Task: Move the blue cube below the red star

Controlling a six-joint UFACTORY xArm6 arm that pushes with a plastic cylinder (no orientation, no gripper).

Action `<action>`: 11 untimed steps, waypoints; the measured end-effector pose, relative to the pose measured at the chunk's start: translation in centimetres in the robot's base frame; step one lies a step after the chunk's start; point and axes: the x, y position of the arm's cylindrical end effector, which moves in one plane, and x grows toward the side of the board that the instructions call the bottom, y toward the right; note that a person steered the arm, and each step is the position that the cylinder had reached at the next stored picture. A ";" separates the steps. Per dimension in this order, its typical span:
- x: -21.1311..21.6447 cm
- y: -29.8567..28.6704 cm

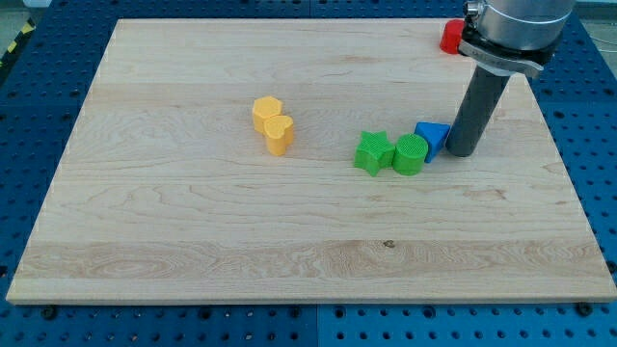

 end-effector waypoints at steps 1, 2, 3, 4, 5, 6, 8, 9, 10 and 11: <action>-1.4 0.7; -2.3 2.2; -3.2 3.3; -3.8 4.6; -4.4 4.7; -6.6 4.4; -8.3 1.8; -8.7 -0.9; -9.4 0.7; -9.4 2.8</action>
